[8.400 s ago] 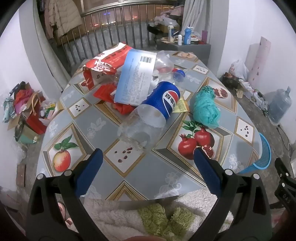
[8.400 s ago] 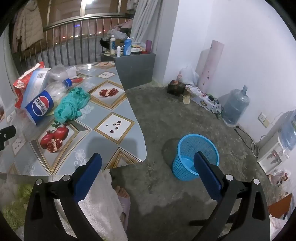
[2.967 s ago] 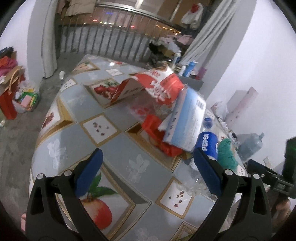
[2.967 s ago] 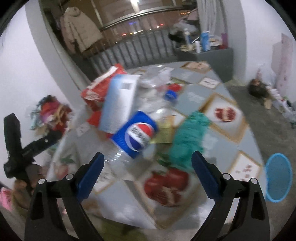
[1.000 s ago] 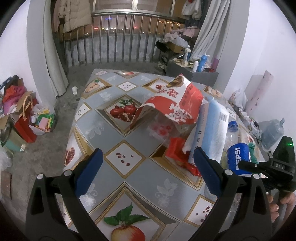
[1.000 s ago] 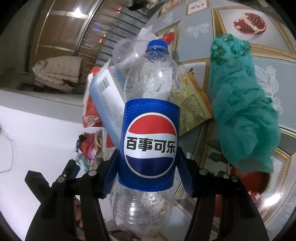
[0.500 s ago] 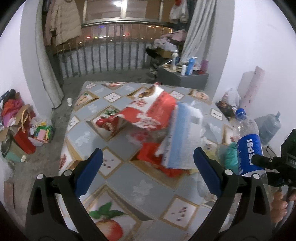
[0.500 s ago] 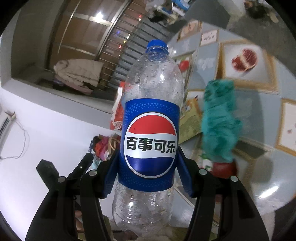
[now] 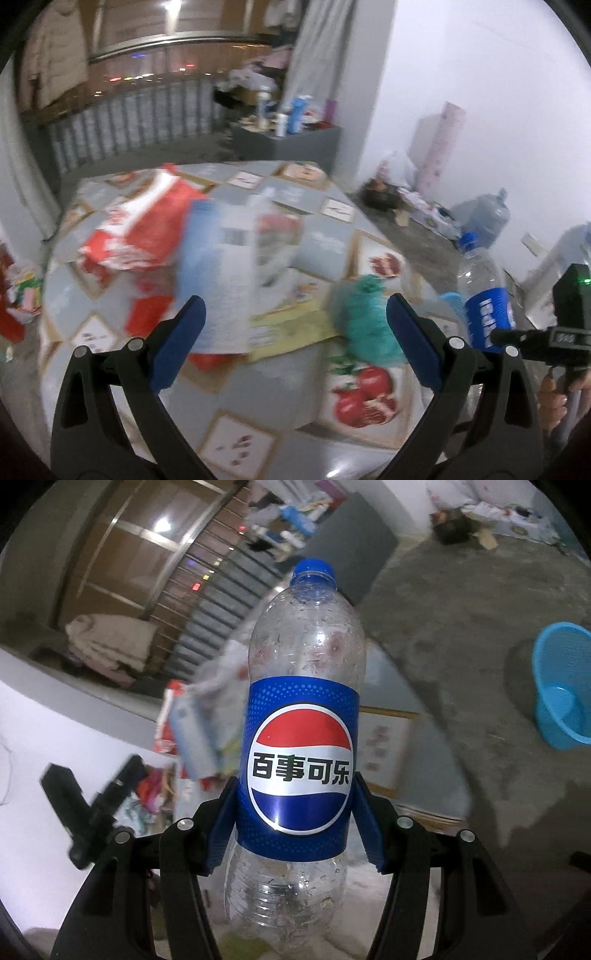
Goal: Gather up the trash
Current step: 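Grasp the teal plastic bag with the left tool while the right tool holds the bottle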
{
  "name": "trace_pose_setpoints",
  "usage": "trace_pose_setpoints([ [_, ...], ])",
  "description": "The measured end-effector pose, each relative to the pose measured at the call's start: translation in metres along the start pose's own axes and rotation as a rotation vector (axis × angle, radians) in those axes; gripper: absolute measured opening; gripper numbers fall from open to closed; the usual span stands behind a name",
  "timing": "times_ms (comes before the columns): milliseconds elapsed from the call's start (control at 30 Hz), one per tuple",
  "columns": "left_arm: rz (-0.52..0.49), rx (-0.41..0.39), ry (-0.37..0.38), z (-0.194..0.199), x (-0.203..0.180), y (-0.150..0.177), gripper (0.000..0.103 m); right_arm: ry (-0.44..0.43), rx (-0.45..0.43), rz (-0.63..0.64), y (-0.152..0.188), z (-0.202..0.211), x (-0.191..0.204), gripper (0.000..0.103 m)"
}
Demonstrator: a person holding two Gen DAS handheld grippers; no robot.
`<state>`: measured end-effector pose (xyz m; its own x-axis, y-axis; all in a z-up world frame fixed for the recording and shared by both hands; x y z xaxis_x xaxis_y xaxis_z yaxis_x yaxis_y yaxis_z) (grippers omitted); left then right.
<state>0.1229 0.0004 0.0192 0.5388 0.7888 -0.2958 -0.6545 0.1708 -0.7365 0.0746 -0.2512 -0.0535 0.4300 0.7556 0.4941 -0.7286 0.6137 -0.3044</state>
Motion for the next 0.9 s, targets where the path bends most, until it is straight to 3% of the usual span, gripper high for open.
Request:
trace_pose_setpoints([
  [167, -0.034, 0.066, 0.074, -0.04, -0.026, 0.003, 0.094, 0.047, 0.054, -0.011, -0.001, -0.015, -0.02, 0.058],
  [300, -0.042, 0.145, 0.111, -0.074, -0.042, 0.009, 0.08, 0.08, 0.072, 0.01, 0.002, -0.026, -0.025, 0.058],
  [567, -0.033, 0.284, 0.075, -0.121, -0.044, 0.029, 0.065, 0.09, 0.057, 0.056, 0.002, -0.028, -0.025, 0.059],
  [733, -0.004, 0.306, 0.071, -0.129, -0.04, 0.037, 0.05, 0.089, 0.054, 0.056, 0.002, -0.028, -0.025, 0.059],
  [900, -0.003, 0.289, 0.067, -0.126, -0.04, 0.035, 0.048, 0.086, 0.047, 0.05, 0.003, -0.026, -0.026, 0.059],
])
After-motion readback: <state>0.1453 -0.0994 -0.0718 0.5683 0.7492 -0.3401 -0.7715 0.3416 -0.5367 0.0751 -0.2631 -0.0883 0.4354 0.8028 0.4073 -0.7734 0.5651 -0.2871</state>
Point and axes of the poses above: each gripper's, at about its wrist camera, not at the fingertips, and z roughly against the way its jaws point, x to its left, y to its underside, the point moved 3 cm from there along -z, roughly the way its jaws point, and after that the axes turned 14 degrees about y, right-handed, at the moved point
